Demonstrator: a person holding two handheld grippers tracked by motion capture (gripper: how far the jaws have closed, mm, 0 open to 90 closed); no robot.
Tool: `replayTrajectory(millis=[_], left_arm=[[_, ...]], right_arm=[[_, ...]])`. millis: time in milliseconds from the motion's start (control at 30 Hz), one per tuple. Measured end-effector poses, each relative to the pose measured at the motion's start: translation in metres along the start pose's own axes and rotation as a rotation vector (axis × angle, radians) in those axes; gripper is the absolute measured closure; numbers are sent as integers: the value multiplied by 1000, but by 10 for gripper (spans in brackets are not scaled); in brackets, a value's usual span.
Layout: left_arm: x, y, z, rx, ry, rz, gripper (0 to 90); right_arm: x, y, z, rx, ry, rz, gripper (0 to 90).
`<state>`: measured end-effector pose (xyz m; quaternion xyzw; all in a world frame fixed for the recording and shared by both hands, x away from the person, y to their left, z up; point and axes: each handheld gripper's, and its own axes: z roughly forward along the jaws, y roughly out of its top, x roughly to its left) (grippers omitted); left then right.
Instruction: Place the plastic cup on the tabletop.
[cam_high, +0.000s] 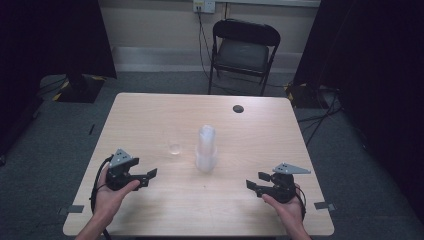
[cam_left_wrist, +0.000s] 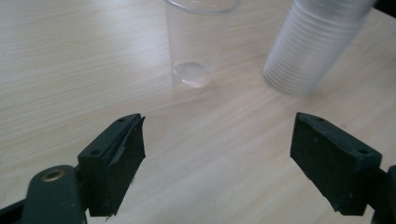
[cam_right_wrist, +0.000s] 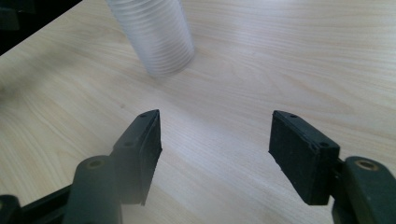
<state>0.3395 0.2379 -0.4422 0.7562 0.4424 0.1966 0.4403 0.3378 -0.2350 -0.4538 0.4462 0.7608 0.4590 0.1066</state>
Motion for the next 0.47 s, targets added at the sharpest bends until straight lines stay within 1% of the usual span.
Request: replayTrajectory(millis=[67, 133, 200, 233, 300, 333, 400, 467], left_arm=[[-7, -6, -4, -5, 19, 29, 160], [-13, -12, -6, -5, -11, 25, 159], [-19, -18, -7, 6, -12, 38, 159], [-21, -21, -7, 9, -25, 26, 159], [-25, -26, -7, 28, -43, 35, 159], [-26, -28, -6, 37, -57, 43, 159], [-26, -28, -5, 38, -64, 42, 160], [-25, -28, -5, 38, -58, 54, 160]], right_arm=[[0, 0, 0, -3, -3, 0, 341], [0, 0, -1, -5, -4, 0, 340], [0, -1, -1, -5, -6, 1, 339], [0, -1, -1, -6, -7, -1, 337], [0, -2, -1, -11, -8, -2, 331], [1, -2, -2, -14, -12, -6, 326], [0, -3, -3, -20, -23, -8, 308], [-1, -4, -3, -15, -34, -4, 269]])
